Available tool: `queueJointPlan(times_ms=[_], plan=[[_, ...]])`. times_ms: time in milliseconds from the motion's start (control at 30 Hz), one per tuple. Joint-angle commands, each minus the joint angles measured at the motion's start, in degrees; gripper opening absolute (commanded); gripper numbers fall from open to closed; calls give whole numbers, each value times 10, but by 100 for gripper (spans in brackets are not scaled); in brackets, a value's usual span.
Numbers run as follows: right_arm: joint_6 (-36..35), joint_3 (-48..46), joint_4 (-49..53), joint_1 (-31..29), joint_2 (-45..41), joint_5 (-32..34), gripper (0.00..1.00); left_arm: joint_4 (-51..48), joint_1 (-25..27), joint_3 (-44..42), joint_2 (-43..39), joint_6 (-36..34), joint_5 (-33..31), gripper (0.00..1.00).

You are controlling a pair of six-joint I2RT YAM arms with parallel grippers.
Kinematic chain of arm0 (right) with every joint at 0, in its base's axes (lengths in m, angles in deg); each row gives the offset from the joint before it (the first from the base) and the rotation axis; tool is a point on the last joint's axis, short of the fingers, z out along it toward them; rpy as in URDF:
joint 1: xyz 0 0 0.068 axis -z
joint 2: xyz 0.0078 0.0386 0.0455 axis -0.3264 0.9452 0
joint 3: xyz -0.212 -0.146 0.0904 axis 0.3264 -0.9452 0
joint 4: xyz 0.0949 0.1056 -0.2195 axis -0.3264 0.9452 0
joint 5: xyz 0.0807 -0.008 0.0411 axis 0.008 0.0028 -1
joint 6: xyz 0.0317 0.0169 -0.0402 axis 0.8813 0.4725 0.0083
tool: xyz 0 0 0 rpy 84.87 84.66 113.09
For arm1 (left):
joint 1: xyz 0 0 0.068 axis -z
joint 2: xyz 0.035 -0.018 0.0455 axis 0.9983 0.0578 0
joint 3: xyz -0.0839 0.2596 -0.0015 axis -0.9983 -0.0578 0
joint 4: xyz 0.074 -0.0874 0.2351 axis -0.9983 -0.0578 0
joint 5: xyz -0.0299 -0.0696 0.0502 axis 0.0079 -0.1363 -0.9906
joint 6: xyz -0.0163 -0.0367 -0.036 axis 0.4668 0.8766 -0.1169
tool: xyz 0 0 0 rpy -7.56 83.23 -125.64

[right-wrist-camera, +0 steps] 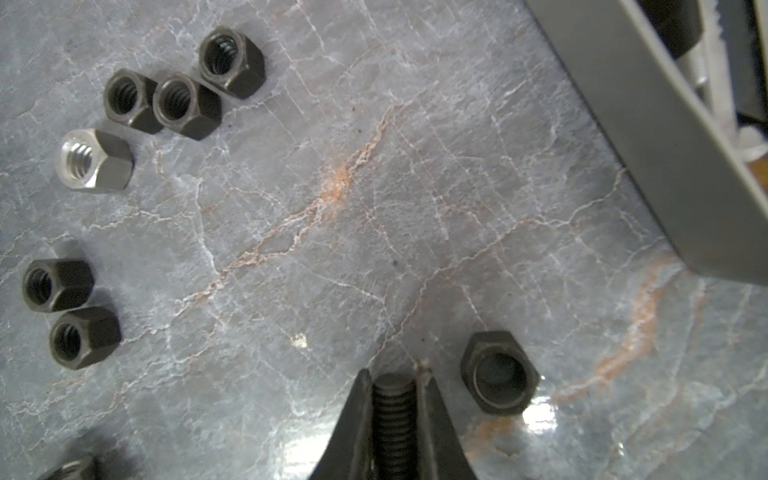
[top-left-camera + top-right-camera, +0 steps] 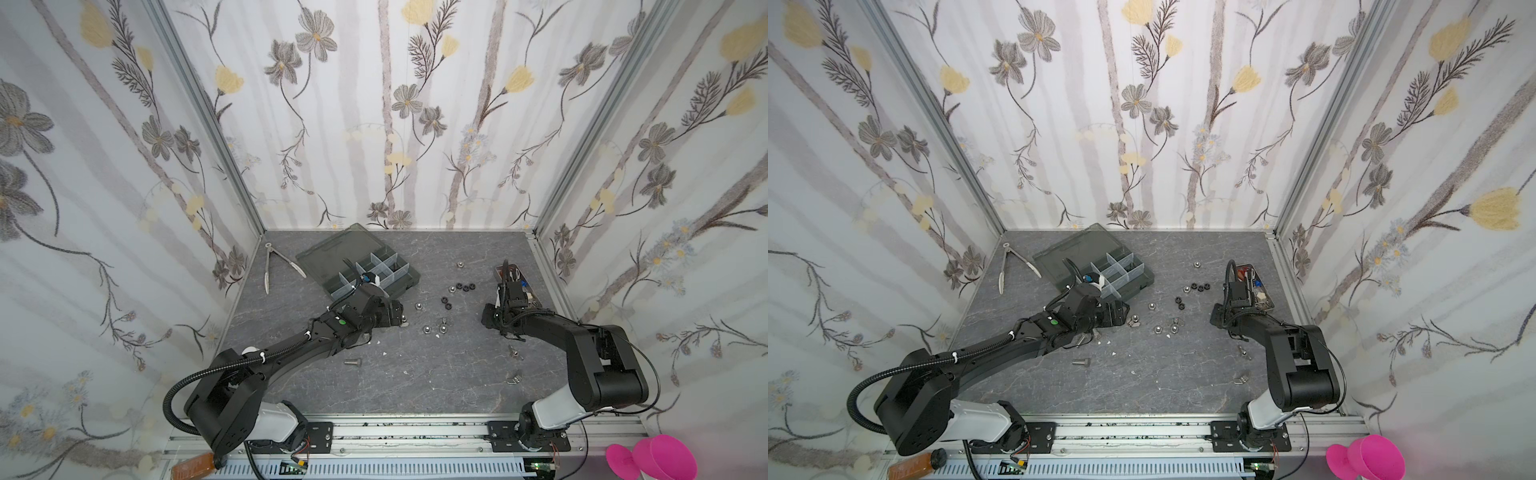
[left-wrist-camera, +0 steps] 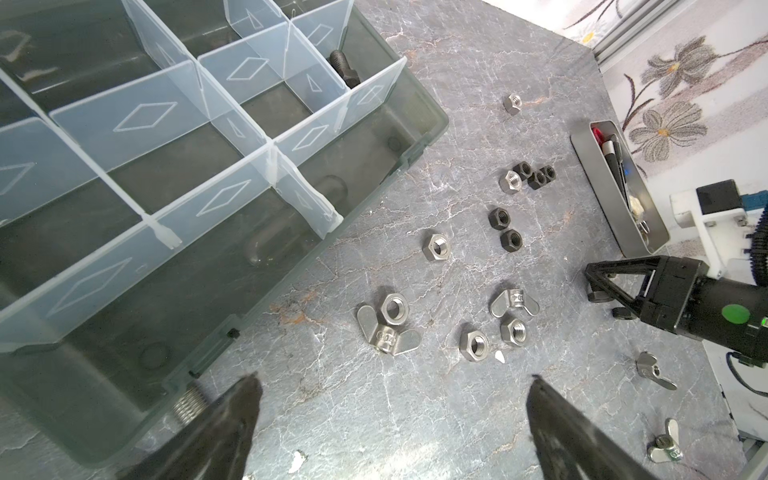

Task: Sort the screws and nuts into containers
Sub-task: 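Carry the black bolt to the organizer while the left moves toward silver bolts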

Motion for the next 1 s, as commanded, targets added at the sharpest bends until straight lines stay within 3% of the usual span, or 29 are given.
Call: queueJointPlan(times_ms=[0,300,467,967], plan=[[-5,3,17,-3,-8,-19,2,9,0,1,-4,4,-9,100],[-5,31,-7,-27,-34,-71,2,27,0,-27,-17,4,-12,100],[-1,96,-17,-59,-18,-81,2,38,0,-58,-42,14,-22,100],[18,294,-67,-152,142,-126,0,48,-4,-147,-177,39,-136,100]])
